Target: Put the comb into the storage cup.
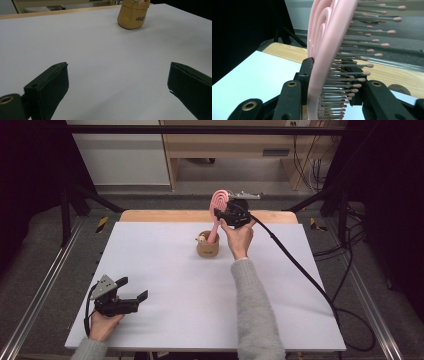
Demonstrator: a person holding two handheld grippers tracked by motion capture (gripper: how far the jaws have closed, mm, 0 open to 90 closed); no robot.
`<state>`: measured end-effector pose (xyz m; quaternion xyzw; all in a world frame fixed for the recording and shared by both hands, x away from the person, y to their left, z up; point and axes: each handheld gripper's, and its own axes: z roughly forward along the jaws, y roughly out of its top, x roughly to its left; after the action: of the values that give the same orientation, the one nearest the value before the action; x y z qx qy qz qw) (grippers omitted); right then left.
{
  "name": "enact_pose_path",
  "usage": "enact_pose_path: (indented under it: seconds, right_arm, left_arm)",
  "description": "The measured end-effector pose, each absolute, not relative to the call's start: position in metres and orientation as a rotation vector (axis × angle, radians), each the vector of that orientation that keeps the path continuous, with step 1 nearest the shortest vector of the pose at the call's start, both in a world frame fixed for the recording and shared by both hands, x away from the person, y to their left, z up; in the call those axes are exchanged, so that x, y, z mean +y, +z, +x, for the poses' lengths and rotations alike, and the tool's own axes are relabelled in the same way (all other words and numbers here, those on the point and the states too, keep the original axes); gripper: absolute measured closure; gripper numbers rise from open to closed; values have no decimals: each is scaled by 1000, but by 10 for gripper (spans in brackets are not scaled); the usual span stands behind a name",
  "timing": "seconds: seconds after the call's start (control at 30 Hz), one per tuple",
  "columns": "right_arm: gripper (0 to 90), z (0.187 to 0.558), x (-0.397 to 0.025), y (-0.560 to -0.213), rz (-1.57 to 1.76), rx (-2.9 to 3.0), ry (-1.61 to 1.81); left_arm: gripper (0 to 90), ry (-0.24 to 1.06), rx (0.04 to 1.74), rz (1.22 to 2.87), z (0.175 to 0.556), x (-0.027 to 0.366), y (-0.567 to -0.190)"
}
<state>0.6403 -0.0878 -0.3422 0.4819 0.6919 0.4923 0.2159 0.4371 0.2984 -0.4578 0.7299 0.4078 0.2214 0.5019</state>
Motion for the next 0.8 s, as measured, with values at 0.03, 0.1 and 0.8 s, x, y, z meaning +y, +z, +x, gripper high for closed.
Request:
enact_pose_path:
  seconds: [0.03, 0.1, 0.8]
  right_arm:
    - [635, 641, -88, -343, 1340, 1918, 1363]
    - [635, 641, -87, -345, 1345, 1919, 1363]
    - [635, 643, -88, -362, 1386, 1930, 1361]
  left_arm:
    - [35, 535, 986, 1765, 437, 298, -458]
    - [35, 535, 987, 1763, 437, 299, -458]
    - [35, 533, 986, 1765, 437, 298, -458]
